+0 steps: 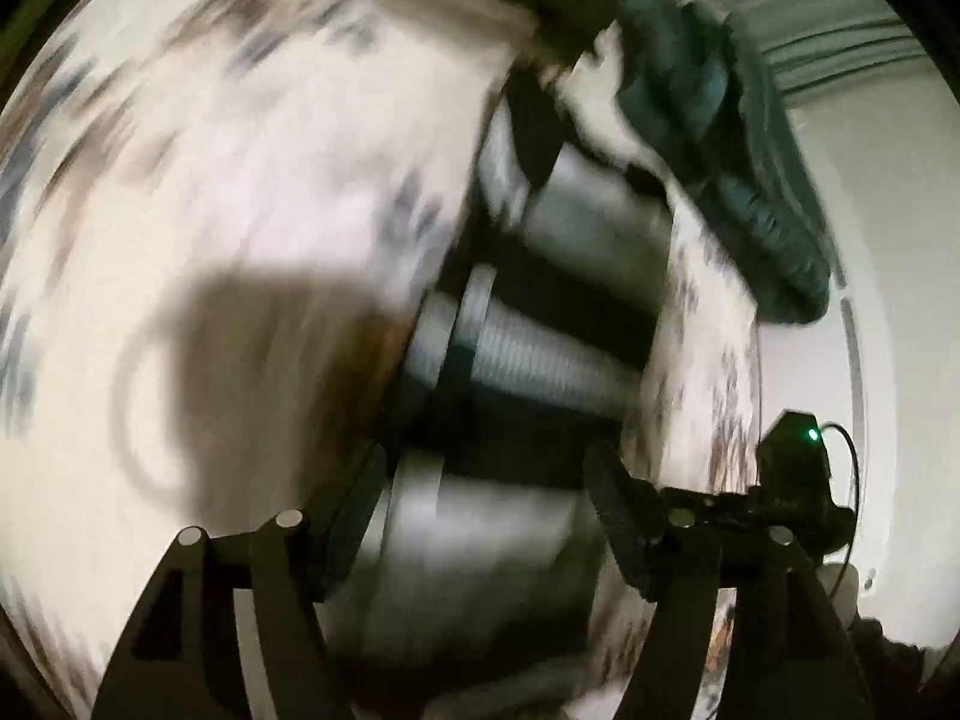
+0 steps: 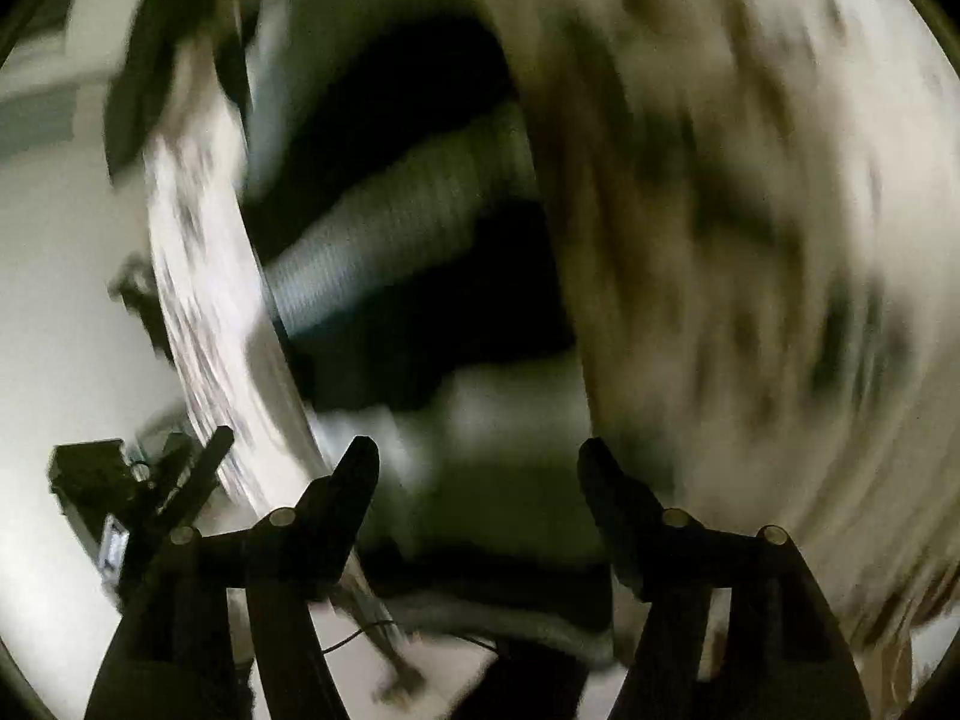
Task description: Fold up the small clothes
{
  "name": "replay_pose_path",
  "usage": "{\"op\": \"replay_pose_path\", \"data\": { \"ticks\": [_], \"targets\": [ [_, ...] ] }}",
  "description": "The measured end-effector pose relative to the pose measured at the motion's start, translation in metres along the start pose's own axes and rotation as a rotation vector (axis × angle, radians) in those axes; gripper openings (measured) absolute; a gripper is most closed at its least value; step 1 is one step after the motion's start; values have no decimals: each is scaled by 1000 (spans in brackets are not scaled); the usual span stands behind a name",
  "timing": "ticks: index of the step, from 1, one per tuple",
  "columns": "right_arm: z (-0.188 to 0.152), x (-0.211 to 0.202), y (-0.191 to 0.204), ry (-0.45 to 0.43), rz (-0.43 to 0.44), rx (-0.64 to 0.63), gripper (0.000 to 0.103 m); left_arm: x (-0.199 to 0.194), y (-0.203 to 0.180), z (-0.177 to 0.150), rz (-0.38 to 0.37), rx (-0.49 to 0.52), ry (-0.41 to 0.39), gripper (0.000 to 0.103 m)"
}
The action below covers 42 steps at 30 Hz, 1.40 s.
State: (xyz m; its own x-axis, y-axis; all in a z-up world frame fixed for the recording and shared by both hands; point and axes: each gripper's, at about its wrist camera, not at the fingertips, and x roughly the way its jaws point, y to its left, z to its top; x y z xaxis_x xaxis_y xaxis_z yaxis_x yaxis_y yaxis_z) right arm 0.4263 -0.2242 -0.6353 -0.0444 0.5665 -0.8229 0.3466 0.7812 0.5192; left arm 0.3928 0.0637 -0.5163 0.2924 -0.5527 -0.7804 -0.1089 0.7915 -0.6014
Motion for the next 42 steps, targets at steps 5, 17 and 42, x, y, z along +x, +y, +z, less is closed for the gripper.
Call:
{"op": "replay_pose_path", "data": {
  "ticks": [5, 17, 42],
  "targets": [
    [112, -40, 25, -233, 32, -9, 71, 70, -20, 118, -31, 105, -43, 66],
    [249, -49, 43, -332, 132, 65, 4, 148, -45, 195, -36, 259, -73, 12],
    [-76, 72, 4, 204, 43, -109, 52, -39, 13, -35, 27, 59, 3, 67]
  ]
}}
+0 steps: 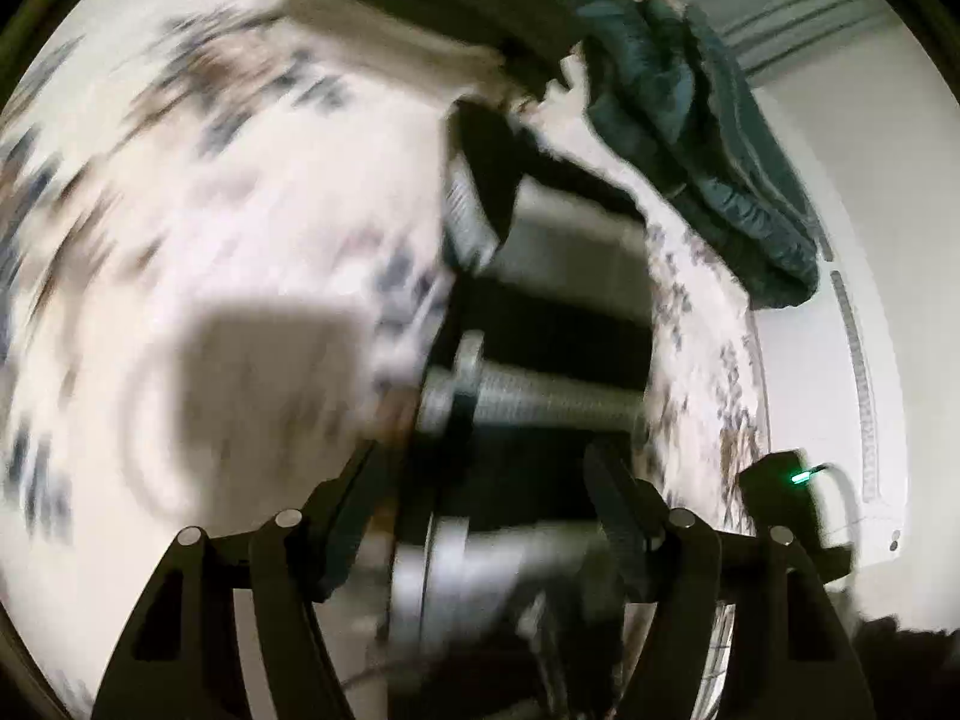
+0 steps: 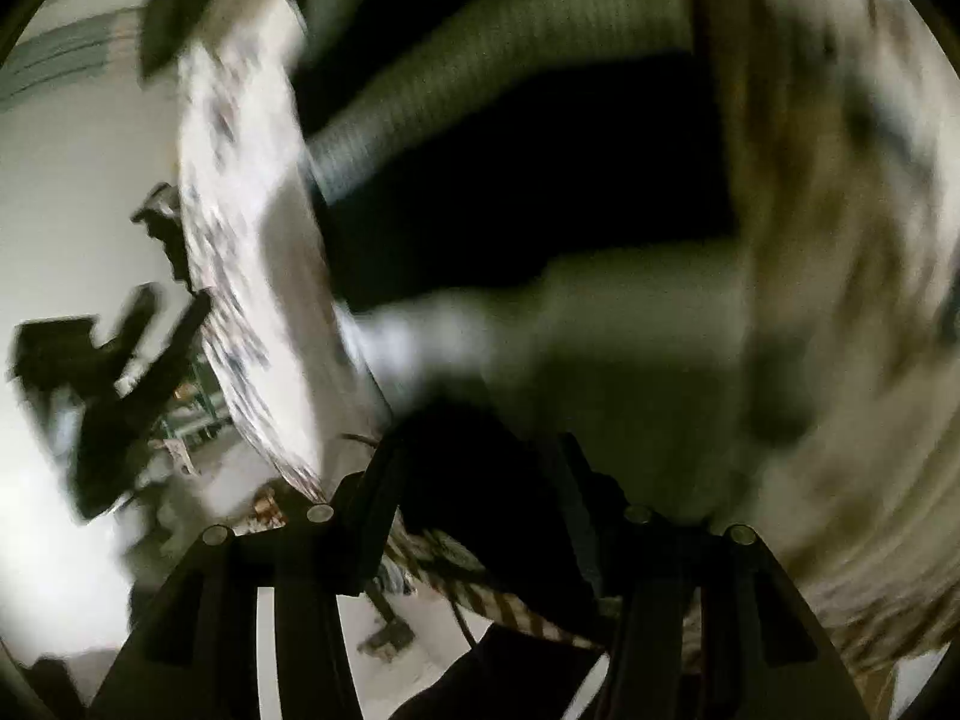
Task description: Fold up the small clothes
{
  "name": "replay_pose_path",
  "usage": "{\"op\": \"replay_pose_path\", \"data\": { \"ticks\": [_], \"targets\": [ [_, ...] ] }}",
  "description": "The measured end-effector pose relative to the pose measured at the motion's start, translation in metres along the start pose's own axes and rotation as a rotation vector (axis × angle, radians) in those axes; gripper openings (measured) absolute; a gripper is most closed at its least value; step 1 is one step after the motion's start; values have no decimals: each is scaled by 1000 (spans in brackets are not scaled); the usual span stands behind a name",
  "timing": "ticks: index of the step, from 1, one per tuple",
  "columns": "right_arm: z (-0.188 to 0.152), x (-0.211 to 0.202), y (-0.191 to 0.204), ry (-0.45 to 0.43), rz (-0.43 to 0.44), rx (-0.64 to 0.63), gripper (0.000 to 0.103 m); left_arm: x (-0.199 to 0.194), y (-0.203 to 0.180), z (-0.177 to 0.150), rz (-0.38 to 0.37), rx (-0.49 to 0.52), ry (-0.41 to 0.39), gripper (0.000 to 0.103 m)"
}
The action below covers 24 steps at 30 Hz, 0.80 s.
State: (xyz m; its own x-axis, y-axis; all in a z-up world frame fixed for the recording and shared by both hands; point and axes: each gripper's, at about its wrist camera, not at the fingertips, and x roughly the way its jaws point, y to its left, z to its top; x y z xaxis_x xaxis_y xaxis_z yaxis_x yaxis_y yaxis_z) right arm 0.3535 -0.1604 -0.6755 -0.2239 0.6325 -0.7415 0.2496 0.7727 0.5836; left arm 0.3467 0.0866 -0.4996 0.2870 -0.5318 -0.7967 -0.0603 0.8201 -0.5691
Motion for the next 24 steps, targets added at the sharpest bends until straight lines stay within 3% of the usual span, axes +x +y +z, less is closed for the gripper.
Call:
{"op": "replay_pose_path", "data": {
  "ticks": [4, 7, 11, 14, 16, 21, 22, 24],
  "targets": [
    [-57, 56, 15, 56, 35, -64, 52, -27, 13, -61, 67, -93, 13, 67],
    [-109, 90, 45, 159, 48, -185, 53, -45, 24, -96, 88, -165, 9, 67],
    [-161, 109, 58, 267, 55, -274, 53, -49, 27, -123, 93, -215, 19, 67],
    [-172, 93, 45, 228, 53, -254, 53, -33, 25, -137, 71, -225, 54, 67],
    [-170, 72, 24, 148, 27, -194, 53, -12, 20, -145, 59, -209, 91, 67],
    [-159, -1, -55, -145, -26, 77, 53, 28, 16, -161, 94, -164, 154, 64],
    [-155, -5, -67, -173, -28, 129, 53, 32, 14, -164, 101, -152, 139, 41],
    [-144, -10, -95, -199, 9, 248, 53, 33, 10, -169, 105, -140, 111, 6]
  ]
}}
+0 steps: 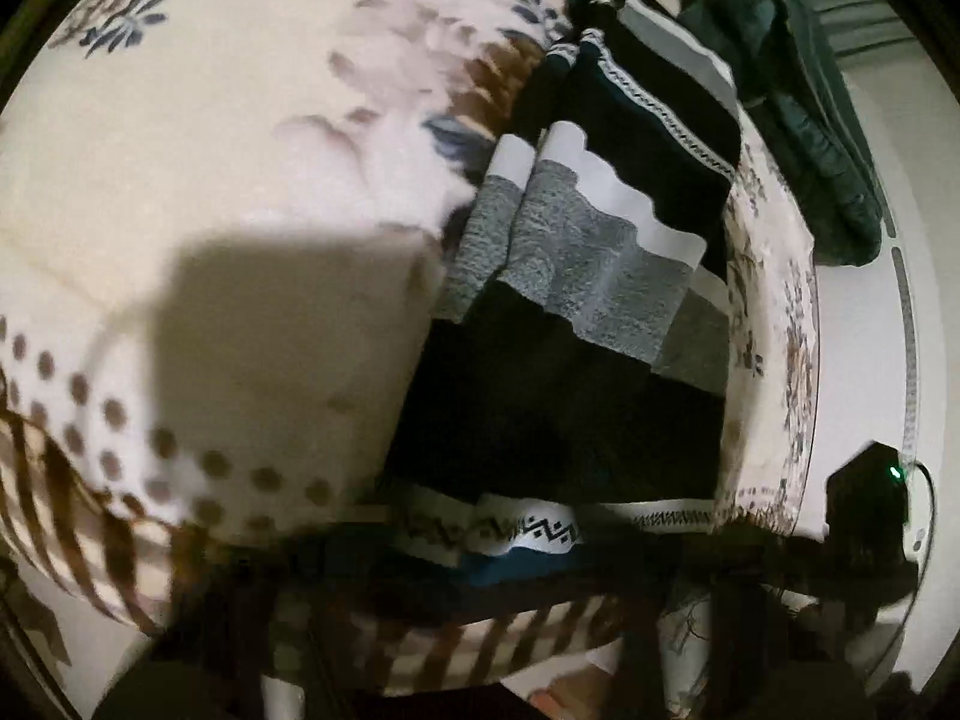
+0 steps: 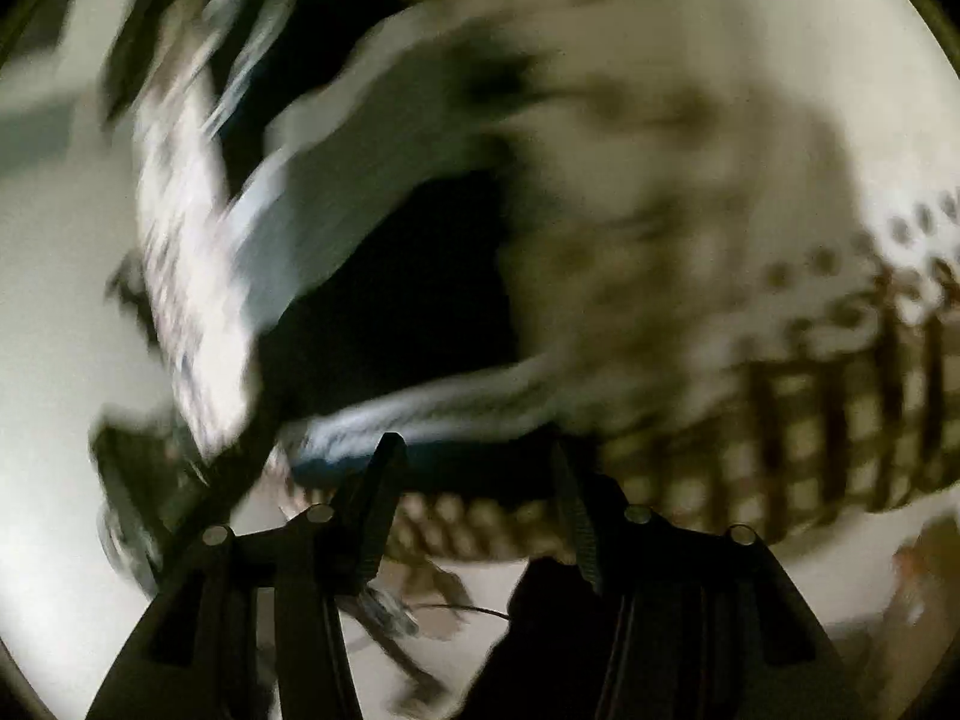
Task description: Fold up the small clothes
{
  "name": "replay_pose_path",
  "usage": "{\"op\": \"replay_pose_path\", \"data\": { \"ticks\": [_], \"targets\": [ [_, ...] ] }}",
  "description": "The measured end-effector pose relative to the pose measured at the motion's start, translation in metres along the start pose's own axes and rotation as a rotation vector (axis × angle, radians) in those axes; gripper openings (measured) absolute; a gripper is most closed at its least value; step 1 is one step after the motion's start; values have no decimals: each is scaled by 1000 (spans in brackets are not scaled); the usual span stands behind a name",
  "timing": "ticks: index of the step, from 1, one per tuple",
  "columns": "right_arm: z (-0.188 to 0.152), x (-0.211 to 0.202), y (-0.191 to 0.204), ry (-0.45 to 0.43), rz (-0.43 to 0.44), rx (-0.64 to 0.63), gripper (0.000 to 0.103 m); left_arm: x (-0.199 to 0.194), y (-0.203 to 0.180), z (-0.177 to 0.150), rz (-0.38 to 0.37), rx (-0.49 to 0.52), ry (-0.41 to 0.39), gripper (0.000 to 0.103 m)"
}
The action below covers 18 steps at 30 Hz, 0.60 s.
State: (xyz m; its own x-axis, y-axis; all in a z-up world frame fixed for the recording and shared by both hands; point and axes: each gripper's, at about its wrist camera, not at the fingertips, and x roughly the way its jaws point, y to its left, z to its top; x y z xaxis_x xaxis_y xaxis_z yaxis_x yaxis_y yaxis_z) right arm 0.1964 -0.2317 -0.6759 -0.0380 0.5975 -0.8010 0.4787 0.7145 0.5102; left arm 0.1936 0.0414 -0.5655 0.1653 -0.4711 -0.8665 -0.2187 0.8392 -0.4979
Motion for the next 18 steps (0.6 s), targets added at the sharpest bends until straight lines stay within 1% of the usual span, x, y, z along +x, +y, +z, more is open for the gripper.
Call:
{"op": "replay_pose_path", "data": {
  "ticks": [1, 2, 3, 4, 5, 6, 8, 11, 13, 14, 15, 16, 17, 18],
  "targets": [
    [4, 4, -5, 9, 42, 28, 53, -1, -2, -4, 3, 5, -17, 6],
    [9, 12, -8, 29, 65, 53, 53, -1, -2, -6, -2, 9, -25, 6],
    [13, 20, -10, 36, 50, 59, 52, -3, -2, -8, 2, 14, -36, 6],
    [14, 28, -9, 49, 39, 50, 49, -6, -2, -10, 2, 16, -46, 6],
    [14, 28, -13, 62, 37, 43, 22, -10, -1, -13, -2, 12, -54, 6],
    [12, 36, -14, 73, 22, 50, 10, -12, 0, -15, -2, 8, -59, 6],
    [2, 40, -16, 49, 37, 62, 8, -18, 3, -19, 1, 1, -60, 6],
    [-10, 33, -13, 20, -3, 31, 7, -19, 4, -27, 14, 10, -54, 6],
    [-10, 32, -12, 26, -13, 12, 7, -13, 8, -31, 21, 6, -39, 6],
    [-8, 31, -10, 33, -23, -5, 8, -11, 6, -30, 8, 3, -31, 6],
    [-8, 31, -8, 36, -30, -8, 13, -10, 7, -28, -19, -4, -17, 8],
    [-5, 30, -5, 47, -22, -6, 16, -13, 8, -26, -25, -15, -23, 11],
    [-1, 22, -9, 60, -11, -8, 22, -16, 8, -26, -37, -24, -27, 12],
    [-1, 24, -6, 67, -3, -10, 38, -20, 10, -24, -63, -41, -30, 24]
  ]
}}
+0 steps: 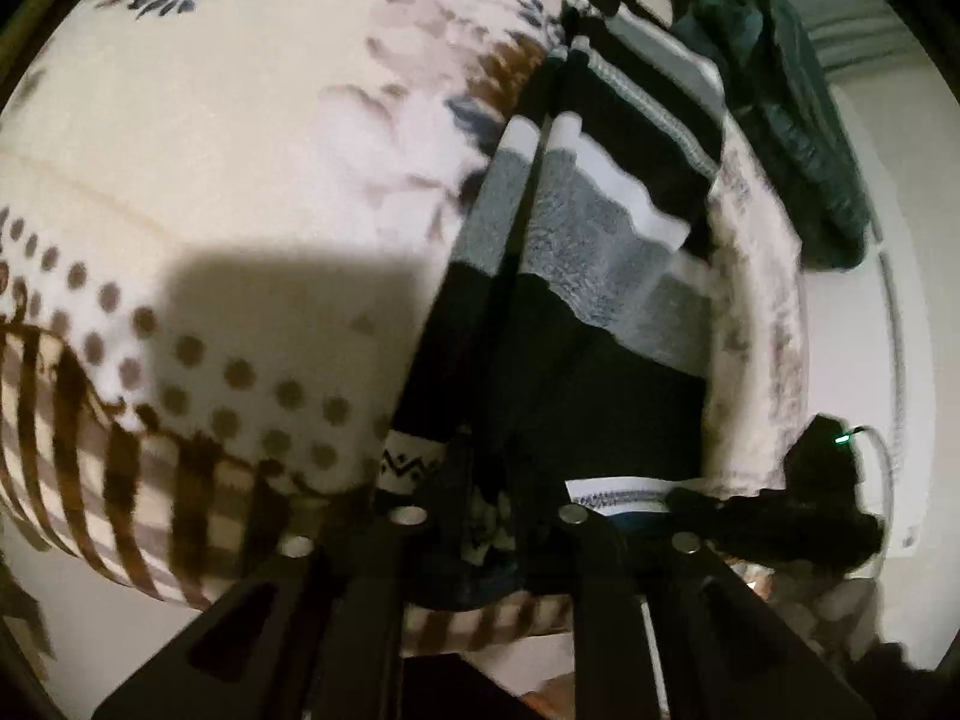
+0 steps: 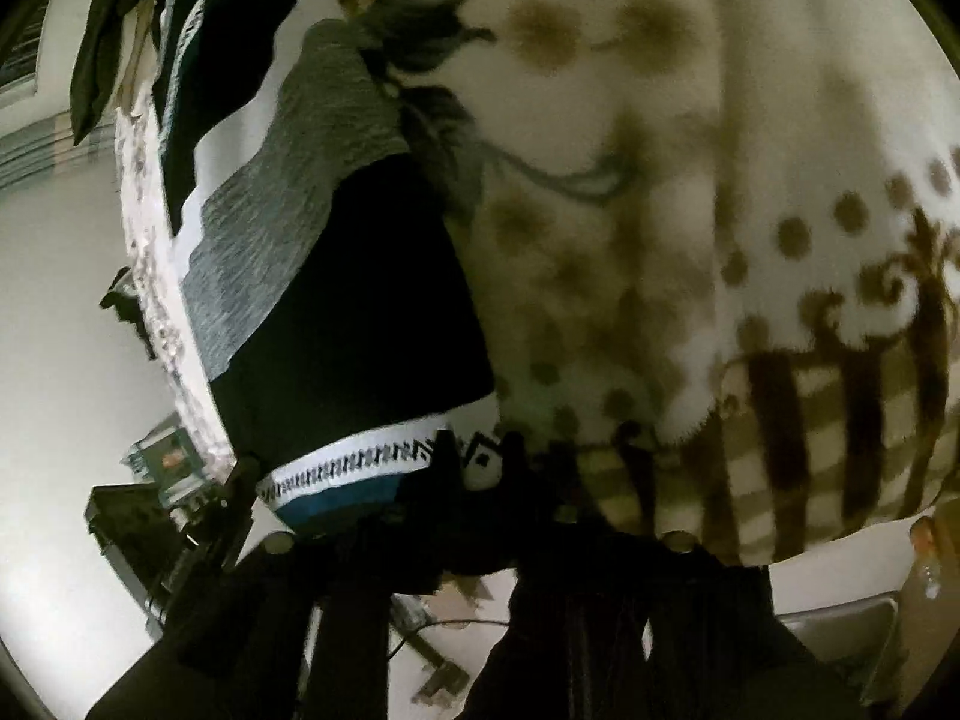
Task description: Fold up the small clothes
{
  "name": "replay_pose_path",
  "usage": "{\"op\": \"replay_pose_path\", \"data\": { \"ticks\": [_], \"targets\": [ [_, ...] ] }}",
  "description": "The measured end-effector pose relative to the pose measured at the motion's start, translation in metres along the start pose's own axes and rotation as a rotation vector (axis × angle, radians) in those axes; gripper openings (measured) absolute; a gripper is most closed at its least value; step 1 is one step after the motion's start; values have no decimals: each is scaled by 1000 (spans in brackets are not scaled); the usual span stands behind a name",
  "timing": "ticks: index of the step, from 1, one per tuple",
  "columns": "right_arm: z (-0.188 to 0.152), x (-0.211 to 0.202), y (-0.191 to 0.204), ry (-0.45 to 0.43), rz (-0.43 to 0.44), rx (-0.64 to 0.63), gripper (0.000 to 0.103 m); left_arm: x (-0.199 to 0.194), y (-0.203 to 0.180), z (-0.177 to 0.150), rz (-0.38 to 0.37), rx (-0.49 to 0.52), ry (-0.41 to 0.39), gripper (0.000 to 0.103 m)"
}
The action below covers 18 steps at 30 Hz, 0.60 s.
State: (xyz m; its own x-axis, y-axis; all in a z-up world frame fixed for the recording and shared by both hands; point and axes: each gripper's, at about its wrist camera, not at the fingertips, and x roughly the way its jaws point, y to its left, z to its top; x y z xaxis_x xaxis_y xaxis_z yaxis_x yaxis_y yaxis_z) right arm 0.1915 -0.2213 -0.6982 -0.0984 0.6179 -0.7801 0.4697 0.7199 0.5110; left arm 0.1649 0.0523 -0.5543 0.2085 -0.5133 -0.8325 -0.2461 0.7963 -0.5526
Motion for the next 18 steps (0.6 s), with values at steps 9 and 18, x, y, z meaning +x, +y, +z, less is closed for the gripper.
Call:
{"op": "replay_pose_path", "data": {
  "ticks": [9, 18],
  "targets": [
    [11, 17, -27, 54, 68, -15, 52, 30, 25, 15, -66, -56, 99, 68],
    [0, 16, -29, -9, 161, 61, 15, 40, -20, 5, 17, 104, 109, 8]
  ]
}}
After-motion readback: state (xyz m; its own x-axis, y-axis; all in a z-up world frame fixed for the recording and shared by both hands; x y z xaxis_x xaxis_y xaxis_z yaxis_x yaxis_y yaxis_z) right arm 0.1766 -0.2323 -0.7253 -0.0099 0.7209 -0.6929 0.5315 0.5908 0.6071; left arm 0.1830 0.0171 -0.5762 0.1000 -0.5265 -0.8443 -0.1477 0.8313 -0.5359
